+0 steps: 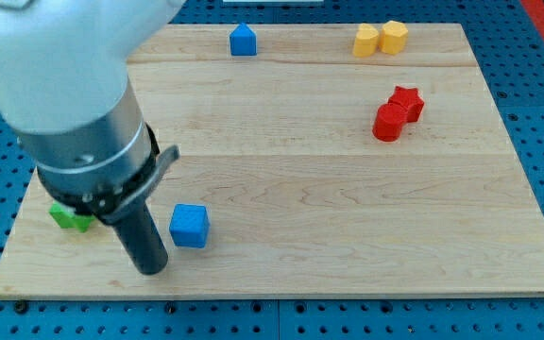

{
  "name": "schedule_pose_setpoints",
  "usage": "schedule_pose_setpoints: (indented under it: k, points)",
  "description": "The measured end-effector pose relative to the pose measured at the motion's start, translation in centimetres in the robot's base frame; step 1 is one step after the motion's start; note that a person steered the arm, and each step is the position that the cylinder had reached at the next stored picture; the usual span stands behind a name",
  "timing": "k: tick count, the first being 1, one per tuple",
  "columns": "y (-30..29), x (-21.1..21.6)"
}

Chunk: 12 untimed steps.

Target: Push the blue cube into the blue triangle

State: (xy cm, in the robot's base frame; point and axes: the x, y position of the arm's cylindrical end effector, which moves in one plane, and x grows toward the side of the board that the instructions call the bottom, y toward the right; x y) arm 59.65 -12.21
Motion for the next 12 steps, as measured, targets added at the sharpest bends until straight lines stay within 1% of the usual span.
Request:
schedule_pose_setpoints:
  k: [1,2,3,4,5,6,8,9,10,11,12]
  points:
    - [4.1,-3.9]
    - [5.2,-11.0]
    - [4.7,-14.8]
    - [2.4,-19.5]
    - [2.4,-25.6]
    - [1.8,-27.3]
    - [-7.7,-27.1]
    - [-11.3,-26.9]
    - [-12.1,-29.2]
    - [-0.5,-30.2]
    - [5.4,-30.4]
